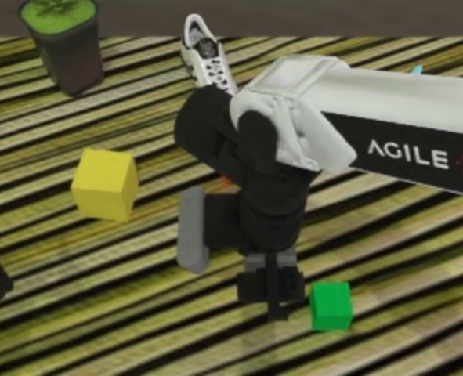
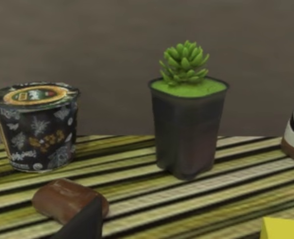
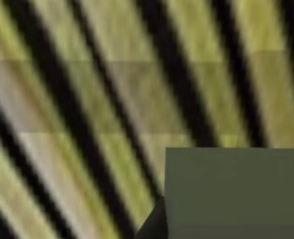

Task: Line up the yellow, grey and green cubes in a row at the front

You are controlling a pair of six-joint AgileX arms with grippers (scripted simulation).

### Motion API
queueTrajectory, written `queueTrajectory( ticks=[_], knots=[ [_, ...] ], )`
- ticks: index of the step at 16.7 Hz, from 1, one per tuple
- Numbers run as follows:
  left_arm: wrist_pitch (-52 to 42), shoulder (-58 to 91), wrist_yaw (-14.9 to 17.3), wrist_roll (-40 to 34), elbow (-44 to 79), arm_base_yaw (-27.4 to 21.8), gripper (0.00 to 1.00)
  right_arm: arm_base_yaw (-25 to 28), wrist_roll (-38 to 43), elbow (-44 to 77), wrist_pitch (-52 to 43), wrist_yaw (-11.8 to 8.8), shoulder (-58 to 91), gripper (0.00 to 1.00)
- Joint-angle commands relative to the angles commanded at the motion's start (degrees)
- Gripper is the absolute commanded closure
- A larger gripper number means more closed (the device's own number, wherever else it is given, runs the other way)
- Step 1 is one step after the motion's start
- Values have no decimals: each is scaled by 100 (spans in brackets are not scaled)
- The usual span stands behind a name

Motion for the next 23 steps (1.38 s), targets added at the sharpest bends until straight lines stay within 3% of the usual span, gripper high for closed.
queueTrajectory(
  ticks=[9, 14, 23],
  knots=[
    [0, 0, 0, 0, 0, 0, 0, 21, 10, -921, 1361, 5, 435, 100],
    [0, 0, 0, 0, 0, 0, 0, 24, 9, -972, 1430, 9, 462, 100],
    [0, 0, 0, 0, 0, 0, 0, 24, 9, -972, 1430, 9, 462, 32]
  ],
)
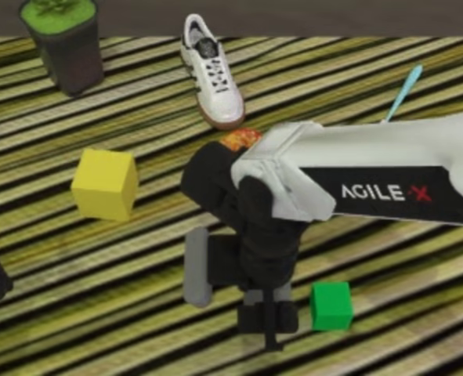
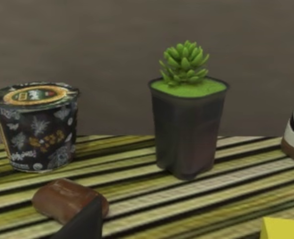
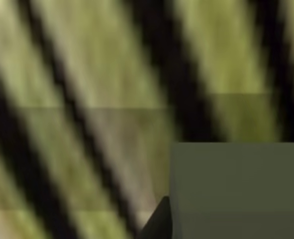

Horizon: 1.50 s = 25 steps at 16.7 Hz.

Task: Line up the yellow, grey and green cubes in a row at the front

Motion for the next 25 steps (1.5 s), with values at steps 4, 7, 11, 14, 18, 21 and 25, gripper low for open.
queueTrajectory(
  ticks=[4, 7, 11, 14, 18, 21, 25],
  knots=[
    [0, 0, 0, 0, 0, 0, 0, 0, 0, 0, 0, 0, 0, 2],
    [0, 0, 0, 0, 0, 0, 0, 0, 0, 0, 0, 0, 0, 0],
    [0, 0, 0, 0, 0, 0, 0, 0, 0, 0, 0, 0, 0, 0],
    [0, 0, 0, 0, 0, 0, 0, -6, -1, 19, -21, 0, -6, 0],
    [0, 0, 0, 0, 0, 0, 0, 30, -28, 440, -699, -3, -193, 0],
    [0, 0, 0, 0, 0, 0, 0, 36, -27, 830, -1303, -5, -430, 0],
    [0, 0, 0, 0, 0, 0, 0, 32, -24, 911, -1410, -4, -502, 0]
  ],
)
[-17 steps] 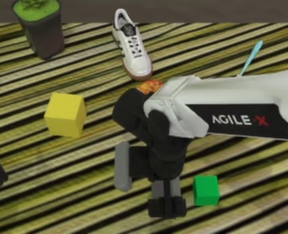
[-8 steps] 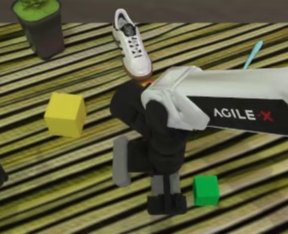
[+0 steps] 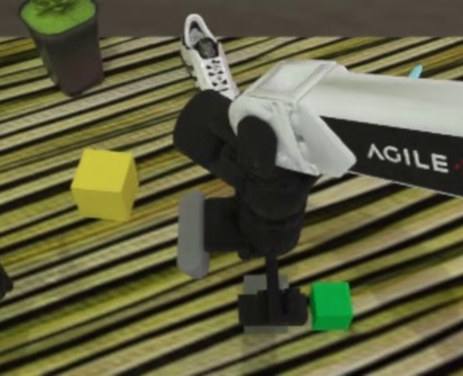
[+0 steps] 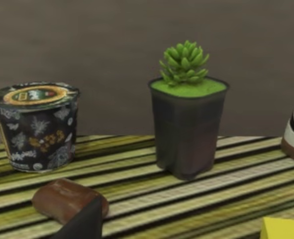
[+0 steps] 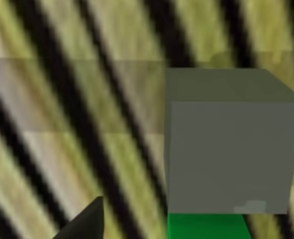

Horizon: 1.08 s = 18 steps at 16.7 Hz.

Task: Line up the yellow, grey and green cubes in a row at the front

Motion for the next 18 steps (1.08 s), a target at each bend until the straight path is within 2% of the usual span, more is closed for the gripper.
queueTrajectory(
  ticks=[4, 8, 12, 18],
  knots=[
    [-124, 174, 8, -12, 172, -33, 0, -109, 54, -132, 138, -13, -145, 0],
    [-816, 1250, 15, -80, 1222, -183, 0, -600, 374, -866, 817, -100, -1147, 0],
    [-1936, 3287, 3, -186, 2981, -395, 0, -1385, 945, -2175, 1841, -231, -2966, 0],
    [-3995, 7288, 5, -368, 5959, -790, 0, -2888, 2196, -4970, 3689, -332, -6574, 0]
  ],
)
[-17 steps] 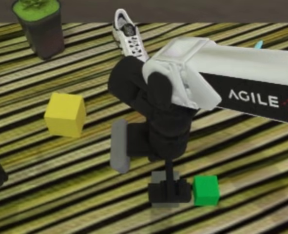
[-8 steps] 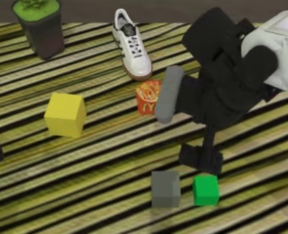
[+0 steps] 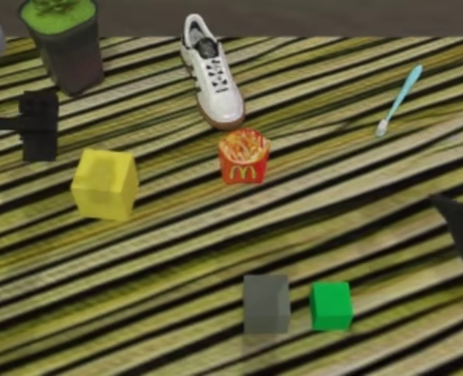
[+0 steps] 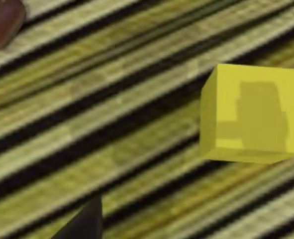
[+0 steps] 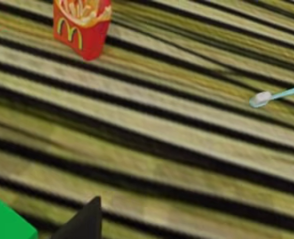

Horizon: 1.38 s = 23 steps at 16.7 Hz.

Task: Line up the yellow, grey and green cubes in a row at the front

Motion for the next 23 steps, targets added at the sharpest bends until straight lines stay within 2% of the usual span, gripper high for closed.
queueTrajectory(
  ticks=[5, 11, 19, 23],
  knots=[
    [-1548, 2713, 17, -136, 2229, -314, 0, -1070, 976, -2175, 1357, 99, -2644, 0],
    [-2703, 4895, 16, -244, 4156, -563, 0, -1859, 1741, -3856, 2521, 312, -4652, 0],
    [-2916, 5311, 13, -264, 4560, -582, 0, -2002, 1891, -4165, 2764, 370, -5065, 0],
    [-2494, 5445, 14, -247, 4247, -598, 0, -2002, 1891, -4165, 2764, 370, -5065, 0]
  ],
)
